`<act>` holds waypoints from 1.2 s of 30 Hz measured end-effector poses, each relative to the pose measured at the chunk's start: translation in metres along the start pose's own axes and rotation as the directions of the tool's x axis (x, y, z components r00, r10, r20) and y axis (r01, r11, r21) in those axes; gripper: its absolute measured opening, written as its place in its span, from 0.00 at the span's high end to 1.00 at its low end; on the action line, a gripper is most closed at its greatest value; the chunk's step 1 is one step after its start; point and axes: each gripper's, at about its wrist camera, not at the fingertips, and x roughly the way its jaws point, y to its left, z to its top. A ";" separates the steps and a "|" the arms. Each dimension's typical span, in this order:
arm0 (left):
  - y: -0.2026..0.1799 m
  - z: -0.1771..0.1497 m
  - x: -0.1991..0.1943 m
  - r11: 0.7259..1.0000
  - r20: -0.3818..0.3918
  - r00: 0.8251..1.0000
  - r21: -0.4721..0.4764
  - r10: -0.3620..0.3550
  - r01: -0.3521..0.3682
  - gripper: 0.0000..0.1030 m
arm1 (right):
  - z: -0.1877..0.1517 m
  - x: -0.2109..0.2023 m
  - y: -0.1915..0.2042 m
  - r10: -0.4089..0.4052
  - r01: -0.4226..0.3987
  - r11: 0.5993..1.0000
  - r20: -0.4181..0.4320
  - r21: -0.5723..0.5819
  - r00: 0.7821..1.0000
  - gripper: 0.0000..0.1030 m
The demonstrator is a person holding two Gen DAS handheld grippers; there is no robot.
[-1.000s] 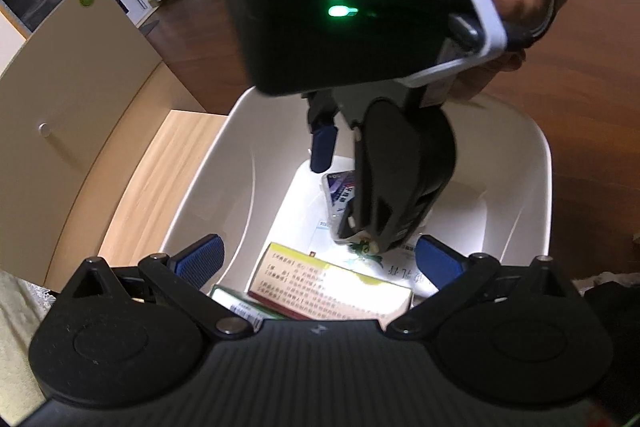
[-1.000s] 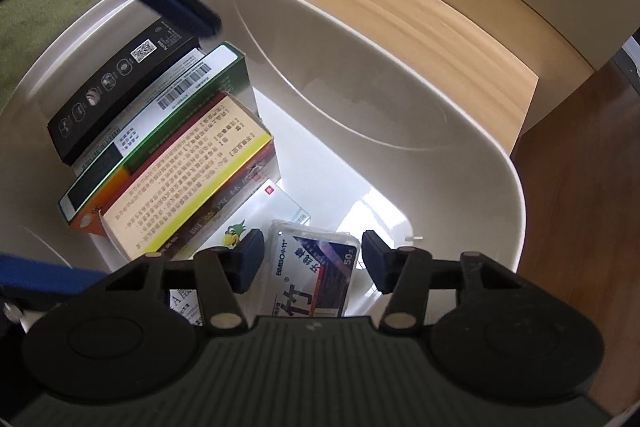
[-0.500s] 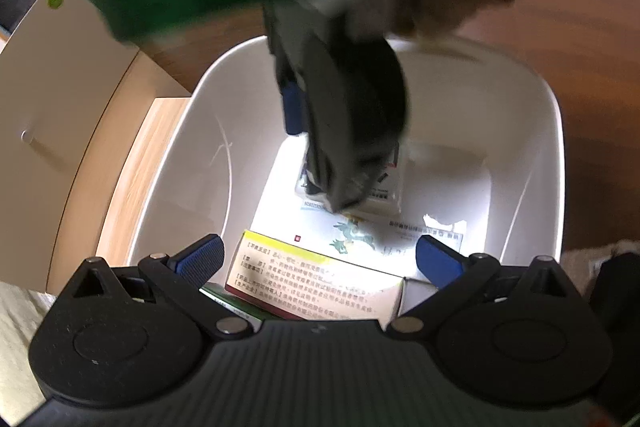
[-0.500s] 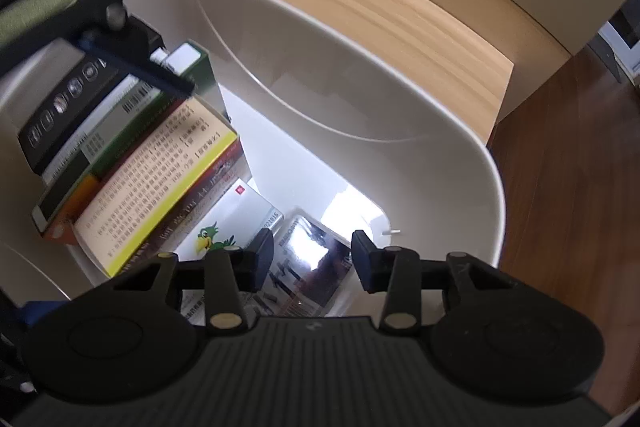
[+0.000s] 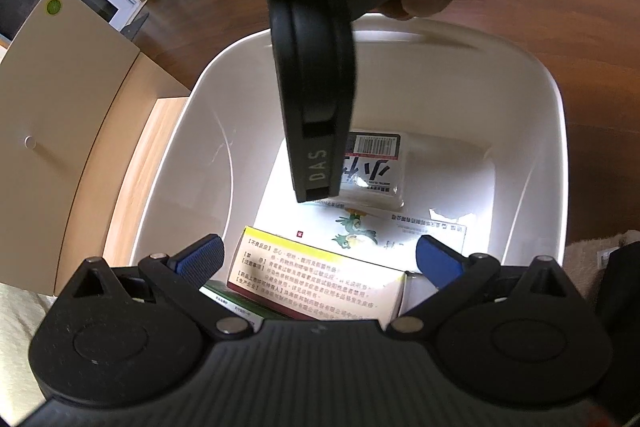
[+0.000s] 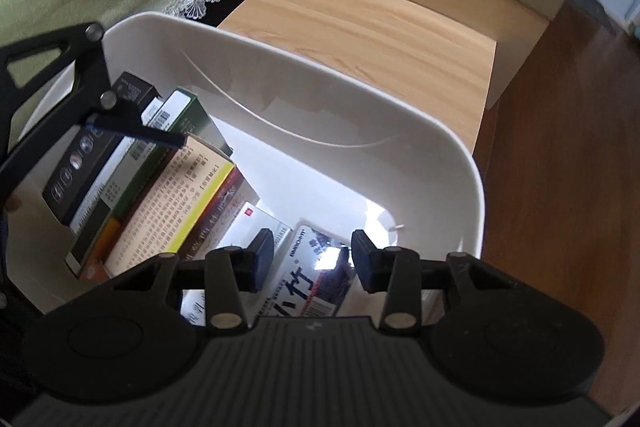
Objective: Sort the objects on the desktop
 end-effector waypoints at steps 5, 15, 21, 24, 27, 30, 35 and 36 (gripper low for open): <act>-0.003 0.002 0.001 0.998 -0.011 0.999 0.053 0.043 -0.042 0.00 | 0.001 0.002 0.001 0.003 -0.003 1.000 -0.018 -0.023 1.000 0.64; -0.004 0.000 0.000 0.997 -0.018 0.998 0.051 0.062 -0.061 0.00 | -0.012 0.005 0.014 0.010 -0.014 0.998 -0.059 -0.068 0.998 0.64; -0.003 -0.001 0.002 0.998 -0.019 0.998 0.038 0.058 -0.057 0.00 | -0.015 0.003 0.016 -0.001 -0.002 0.998 -0.055 -0.070 0.998 0.64; -0.002 -0.002 0.002 0.998 -0.021 0.998 0.031 0.057 -0.056 0.00 | -0.016 0.002 0.016 -0.006 0.002 0.998 -0.054 -0.070 0.999 0.64; 0.001 -0.003 -0.001 0.998 -0.022 0.998 0.022 0.056 -0.055 0.00 | -0.017 0.001 0.015 -0.010 0.007 0.998 -0.052 -0.061 0.999 0.64; 0.001 -0.001 -0.005 0.998 -0.023 0.998 0.018 0.055 -0.055 0.00 | -0.019 -0.001 0.015 -0.012 0.010 0.999 -0.049 -0.047 0.999 0.64; 0.002 0.001 -0.008 0.998 -0.023 0.998 0.021 0.057 -0.056 0.00 | -0.024 -0.003 0.014 -0.009 0.008 1.000 -0.047 -0.029 0.999 0.64; 0.002 0.000 -0.008 0.998 -0.023 0.998 0.021 0.057 -0.057 0.00 | -0.025 -0.004 0.014 -0.008 0.007 1.000 -0.046 -0.025 0.999 0.64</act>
